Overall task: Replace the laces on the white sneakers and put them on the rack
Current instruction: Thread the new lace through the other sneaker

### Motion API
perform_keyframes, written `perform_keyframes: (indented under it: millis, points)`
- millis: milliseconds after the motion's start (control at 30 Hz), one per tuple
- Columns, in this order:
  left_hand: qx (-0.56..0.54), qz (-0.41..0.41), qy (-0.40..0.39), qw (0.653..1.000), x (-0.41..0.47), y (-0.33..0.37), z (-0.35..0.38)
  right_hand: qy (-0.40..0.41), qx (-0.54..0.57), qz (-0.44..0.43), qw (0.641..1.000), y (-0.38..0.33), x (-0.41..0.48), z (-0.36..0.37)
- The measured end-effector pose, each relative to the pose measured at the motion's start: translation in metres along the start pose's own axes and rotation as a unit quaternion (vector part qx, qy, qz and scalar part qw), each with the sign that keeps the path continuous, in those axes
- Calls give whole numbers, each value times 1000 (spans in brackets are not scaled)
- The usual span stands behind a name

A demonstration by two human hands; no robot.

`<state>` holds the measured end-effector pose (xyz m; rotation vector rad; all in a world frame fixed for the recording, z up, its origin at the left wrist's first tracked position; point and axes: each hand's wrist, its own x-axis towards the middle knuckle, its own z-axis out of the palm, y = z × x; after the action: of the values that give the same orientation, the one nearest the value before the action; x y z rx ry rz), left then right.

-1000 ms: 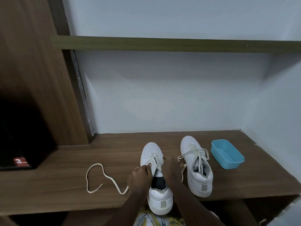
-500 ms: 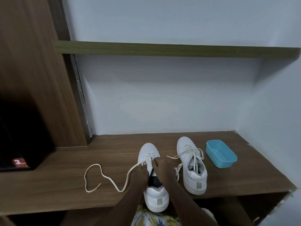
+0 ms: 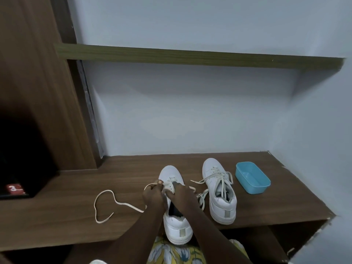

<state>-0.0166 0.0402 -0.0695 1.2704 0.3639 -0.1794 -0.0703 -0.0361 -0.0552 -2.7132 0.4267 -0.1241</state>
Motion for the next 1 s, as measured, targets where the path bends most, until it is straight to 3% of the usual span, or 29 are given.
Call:
perform_keyframes:
  millis: [100, 367, 500, 667, 767, 867, 1000]
  points:
    - [19, 38, 41, 998, -4, 13, -5, -39, -49, -48, 997, -2, -5, 3]
    - [27, 118, 144, 982, 13, 53, -22, -22, -46, -8, 999, -9, -1, 6]
    - [63, 187, 118, 973, -4, 74, -20, -13, -10, 15, 1000, -26, 7, -7]
    - [100, 261, 33, 959, -23, 89, -8, 68, 206, -37, 975, -69, 12, -49]
    - [90, 290, -7, 953, -31, 95, -2, 98, 286, -2, 953, -82, 18, -56]
    - [62, 289, -49, 954, -33, 92, 0, 122, 281, 34, 951, -75, 16, -53]
    - [11, 262, -59, 963, -40, 94, 1, 65, 237, 58, 968, -58, 2, -43]
